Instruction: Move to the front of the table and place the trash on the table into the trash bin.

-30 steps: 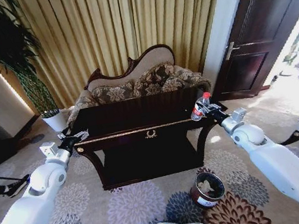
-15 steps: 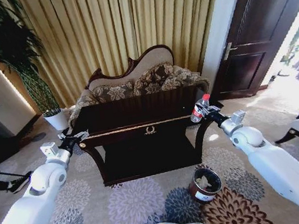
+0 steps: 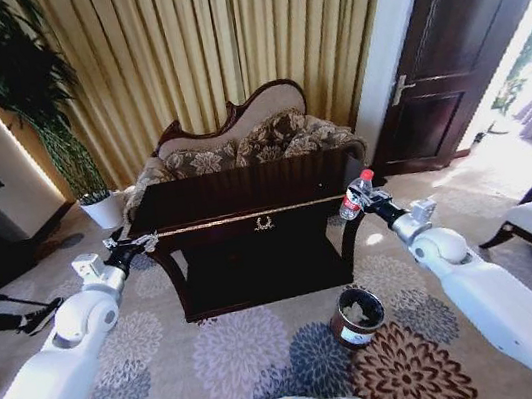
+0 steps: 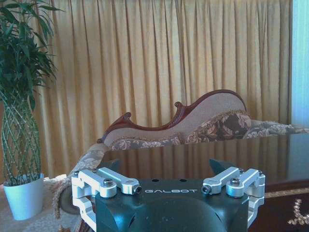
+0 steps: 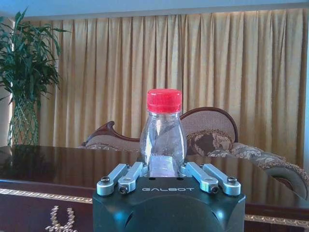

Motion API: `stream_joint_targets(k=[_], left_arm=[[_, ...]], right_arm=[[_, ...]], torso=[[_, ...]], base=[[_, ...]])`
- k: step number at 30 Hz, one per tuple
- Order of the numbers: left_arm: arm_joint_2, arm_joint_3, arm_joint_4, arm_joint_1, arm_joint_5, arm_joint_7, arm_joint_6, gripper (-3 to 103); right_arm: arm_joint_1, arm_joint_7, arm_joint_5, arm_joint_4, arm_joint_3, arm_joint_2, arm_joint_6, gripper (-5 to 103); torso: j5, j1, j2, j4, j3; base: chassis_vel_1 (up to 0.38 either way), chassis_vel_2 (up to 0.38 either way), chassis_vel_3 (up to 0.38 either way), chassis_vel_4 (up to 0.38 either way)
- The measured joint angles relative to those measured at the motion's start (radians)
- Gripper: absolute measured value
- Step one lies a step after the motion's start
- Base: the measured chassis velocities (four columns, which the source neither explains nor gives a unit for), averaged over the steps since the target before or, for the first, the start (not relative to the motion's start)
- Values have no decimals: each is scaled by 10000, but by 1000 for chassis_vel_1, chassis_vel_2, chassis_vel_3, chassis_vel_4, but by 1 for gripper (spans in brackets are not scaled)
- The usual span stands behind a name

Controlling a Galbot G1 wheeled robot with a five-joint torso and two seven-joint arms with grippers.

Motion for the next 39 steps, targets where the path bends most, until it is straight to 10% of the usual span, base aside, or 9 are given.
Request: stream_joint_targets(k=[18, 39], left_arm=[[-210, 30, 81, 31, 88, 11, -31, 100], [-325, -93, 62, 352, 362, 28, -387, 100]], right_arm=[[318, 0, -1489, -945, -490, 1702, -329, 25], [2596, -2, -5731, -7696, -800, 4081, -66, 25]], torso=[[-1, 4, -5, 3, 3], [2, 1, -2, -1, 1]], base=[[67, -68, -70, 63], [0, 0, 0, 0]])
